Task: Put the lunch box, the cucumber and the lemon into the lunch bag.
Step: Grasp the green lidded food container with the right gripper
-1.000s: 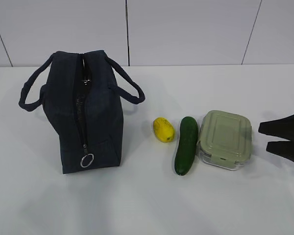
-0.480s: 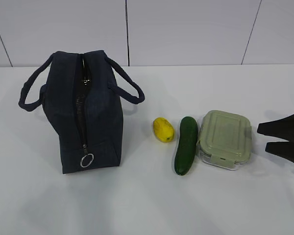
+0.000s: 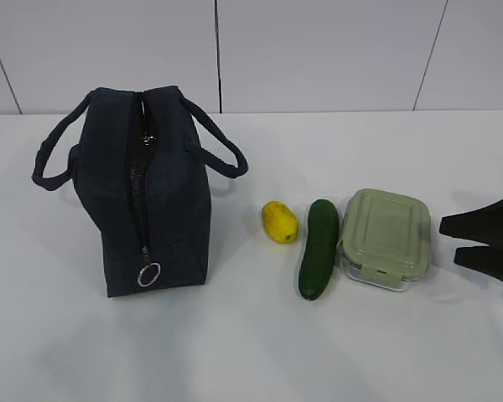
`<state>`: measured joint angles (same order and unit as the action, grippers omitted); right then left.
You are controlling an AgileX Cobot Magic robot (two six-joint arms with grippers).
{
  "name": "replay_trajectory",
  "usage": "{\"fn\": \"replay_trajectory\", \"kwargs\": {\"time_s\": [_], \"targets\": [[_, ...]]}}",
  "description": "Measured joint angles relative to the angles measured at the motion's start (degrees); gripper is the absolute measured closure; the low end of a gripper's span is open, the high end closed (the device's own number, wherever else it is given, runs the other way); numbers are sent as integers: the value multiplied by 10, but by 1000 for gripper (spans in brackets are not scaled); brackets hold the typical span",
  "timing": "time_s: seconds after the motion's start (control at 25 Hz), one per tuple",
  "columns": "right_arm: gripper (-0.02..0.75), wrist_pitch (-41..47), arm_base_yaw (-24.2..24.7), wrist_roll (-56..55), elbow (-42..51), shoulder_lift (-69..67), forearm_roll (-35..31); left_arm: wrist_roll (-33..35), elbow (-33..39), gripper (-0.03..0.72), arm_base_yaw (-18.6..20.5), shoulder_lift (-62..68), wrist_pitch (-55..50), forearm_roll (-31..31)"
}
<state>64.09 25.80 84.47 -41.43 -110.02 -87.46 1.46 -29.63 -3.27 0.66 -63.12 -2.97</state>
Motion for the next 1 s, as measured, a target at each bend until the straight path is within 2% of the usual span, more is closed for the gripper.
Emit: {"fn": "replay_trajectory", "kwargs": {"time_s": [0.48,0.76,1.0], "targets": [[167,-15,0,41,0,0,0,0,0,442,0,0,0,0],[167,-33,0,43,0,0,-39,0,0,442,0,0,0,0],[168,-39,0,41,-14,-1,-48,0,0,442,0,0,0,0]]}}
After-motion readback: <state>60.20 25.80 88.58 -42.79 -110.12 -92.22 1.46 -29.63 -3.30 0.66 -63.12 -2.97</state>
